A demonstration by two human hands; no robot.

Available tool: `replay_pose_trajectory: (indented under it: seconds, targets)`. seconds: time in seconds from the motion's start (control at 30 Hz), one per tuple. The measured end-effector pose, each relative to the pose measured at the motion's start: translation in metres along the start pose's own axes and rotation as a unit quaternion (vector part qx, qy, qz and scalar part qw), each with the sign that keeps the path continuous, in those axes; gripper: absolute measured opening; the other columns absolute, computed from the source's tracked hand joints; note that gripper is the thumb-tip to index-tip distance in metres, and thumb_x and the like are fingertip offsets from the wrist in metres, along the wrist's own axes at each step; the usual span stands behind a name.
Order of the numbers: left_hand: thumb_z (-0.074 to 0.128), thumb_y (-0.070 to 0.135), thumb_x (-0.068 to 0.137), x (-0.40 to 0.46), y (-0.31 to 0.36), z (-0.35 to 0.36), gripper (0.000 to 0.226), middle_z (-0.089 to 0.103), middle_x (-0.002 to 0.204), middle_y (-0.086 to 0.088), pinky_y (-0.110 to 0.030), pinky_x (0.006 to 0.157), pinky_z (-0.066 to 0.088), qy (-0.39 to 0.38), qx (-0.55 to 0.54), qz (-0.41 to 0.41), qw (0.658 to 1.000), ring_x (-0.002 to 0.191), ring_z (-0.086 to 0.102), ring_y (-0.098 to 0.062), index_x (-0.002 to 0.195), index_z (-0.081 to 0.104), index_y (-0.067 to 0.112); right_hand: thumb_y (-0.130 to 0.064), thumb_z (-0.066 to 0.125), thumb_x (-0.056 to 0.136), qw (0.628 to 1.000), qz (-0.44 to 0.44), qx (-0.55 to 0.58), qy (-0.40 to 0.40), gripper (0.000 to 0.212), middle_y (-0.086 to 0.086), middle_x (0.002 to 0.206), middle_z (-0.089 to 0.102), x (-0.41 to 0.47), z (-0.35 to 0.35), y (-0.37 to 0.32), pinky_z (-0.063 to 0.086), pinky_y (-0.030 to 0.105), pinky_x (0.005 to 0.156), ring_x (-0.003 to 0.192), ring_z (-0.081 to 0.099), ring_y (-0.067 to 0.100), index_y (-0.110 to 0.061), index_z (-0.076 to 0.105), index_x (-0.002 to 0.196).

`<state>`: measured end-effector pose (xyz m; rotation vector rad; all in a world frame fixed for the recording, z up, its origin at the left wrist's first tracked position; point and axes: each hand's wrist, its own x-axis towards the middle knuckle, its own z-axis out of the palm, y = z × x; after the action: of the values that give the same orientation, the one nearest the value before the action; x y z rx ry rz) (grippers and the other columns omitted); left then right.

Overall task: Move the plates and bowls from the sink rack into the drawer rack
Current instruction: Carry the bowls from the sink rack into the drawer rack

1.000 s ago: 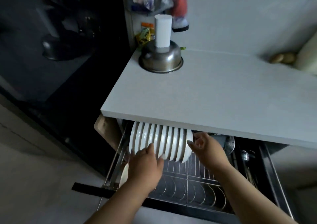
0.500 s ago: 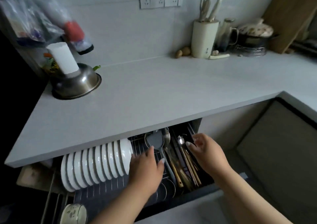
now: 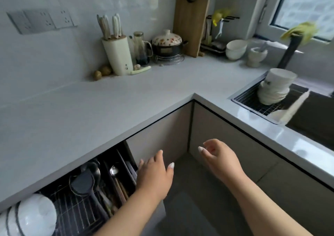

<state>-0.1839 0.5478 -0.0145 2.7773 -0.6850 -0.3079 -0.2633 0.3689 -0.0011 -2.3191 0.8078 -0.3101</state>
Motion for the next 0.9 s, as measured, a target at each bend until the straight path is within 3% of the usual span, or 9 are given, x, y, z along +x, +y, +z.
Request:
replay_pose_trajectory:
  seconds: [0.43,0.7,0.9]
  targets:
    - [0.033,0.048,0.099,0.085,0.137,0.027,0.062,0.028,0.154,-0.002,-0.037,0.121,0.012,-0.012,0.001,0.139,0.990,0.142,0.025,-0.018,0.151,0.021,0.015,-0.046,0.055,0.090,0.990,0.113,0.024,0.074,0.030,-0.008,0.103,0.065,0.048,-0.085,0.094,0.041,0.023,0.074,0.092,0.059,0.009,-0.023,0.062,0.108]
    - [0.032,0.051,0.099,0.169,0.198,0.029,0.068,0.012,0.161,-0.004,-0.037,0.122,0.007,-0.050,-0.006,0.198,0.979,0.148,0.009,-0.019,0.153,0.010,0.015,-0.043,0.054,0.092,0.979,0.152,0.010,0.138,0.033,-0.004,0.103,0.066,0.128,-0.124,0.119,0.039,0.023,0.071,0.086,0.055,0.009,-0.019,0.064,0.111]
    - [0.032,0.052,0.099,0.236,0.235,0.034,0.073,0.000,0.163,-0.006,-0.037,0.121,0.004,-0.094,0.020,0.229,0.969,0.149,-0.001,-0.021,0.154,0.001,0.015,-0.038,0.057,0.092,0.967,0.173,0.005,0.185,0.027,0.000,0.090,0.069,0.191,-0.154,0.132,0.050,0.032,0.071,0.080,0.061,0.016,-0.014,0.068,0.096]
